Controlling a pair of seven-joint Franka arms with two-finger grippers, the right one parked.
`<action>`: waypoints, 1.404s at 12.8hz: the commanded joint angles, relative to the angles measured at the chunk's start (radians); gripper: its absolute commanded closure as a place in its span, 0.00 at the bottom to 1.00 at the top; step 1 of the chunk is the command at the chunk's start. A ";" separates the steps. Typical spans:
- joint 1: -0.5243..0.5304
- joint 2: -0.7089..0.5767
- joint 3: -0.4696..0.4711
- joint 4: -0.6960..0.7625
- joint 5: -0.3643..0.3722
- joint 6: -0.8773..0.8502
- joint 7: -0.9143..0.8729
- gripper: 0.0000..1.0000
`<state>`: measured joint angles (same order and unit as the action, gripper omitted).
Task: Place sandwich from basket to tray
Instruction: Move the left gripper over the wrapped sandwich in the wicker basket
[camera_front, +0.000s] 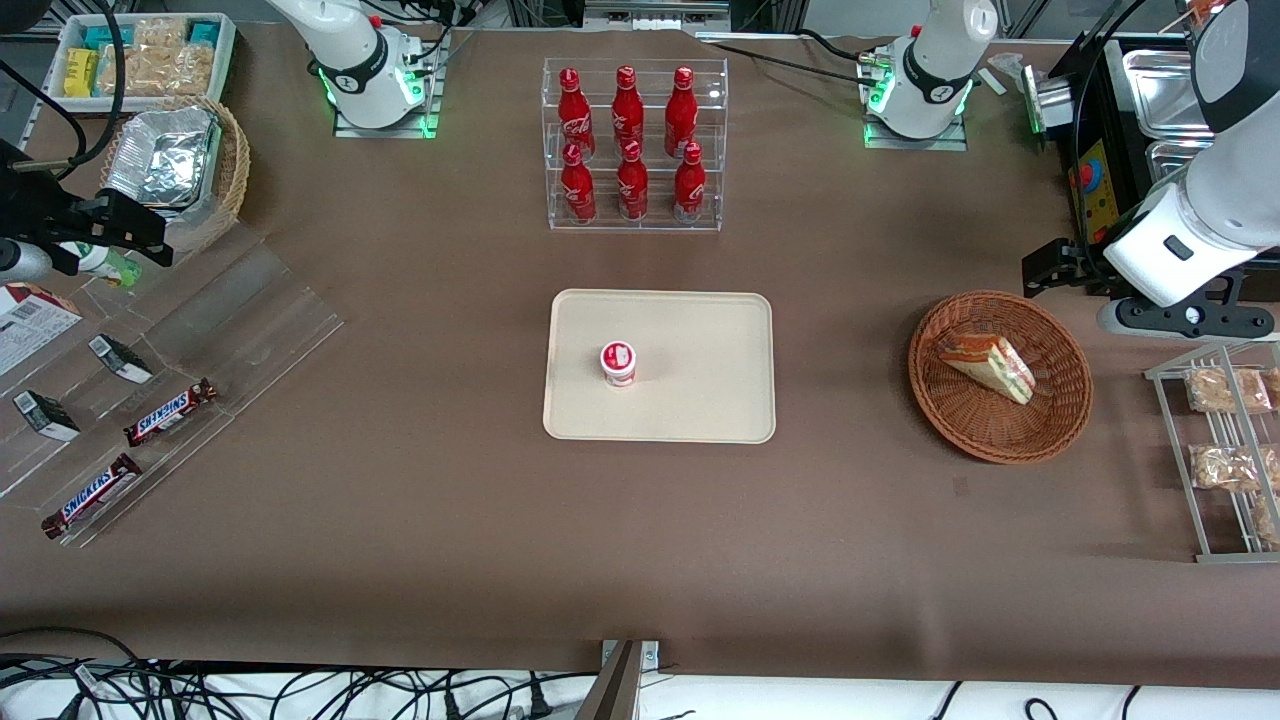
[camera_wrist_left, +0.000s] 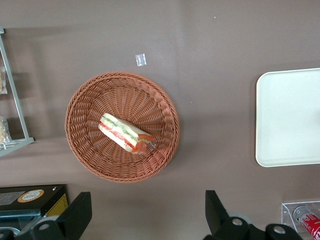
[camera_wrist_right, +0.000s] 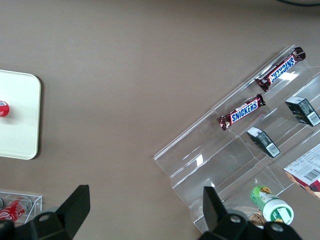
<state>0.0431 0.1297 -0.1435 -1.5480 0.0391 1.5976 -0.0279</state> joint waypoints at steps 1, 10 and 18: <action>-0.002 0.015 0.001 0.034 0.008 0.005 0.010 0.00; 0.113 0.068 0.016 -0.033 0.021 0.048 -0.019 0.00; 0.127 0.038 0.015 -0.324 0.022 0.361 -0.400 0.00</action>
<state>0.1701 0.2166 -0.1255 -1.7676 0.0432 1.8830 -0.3533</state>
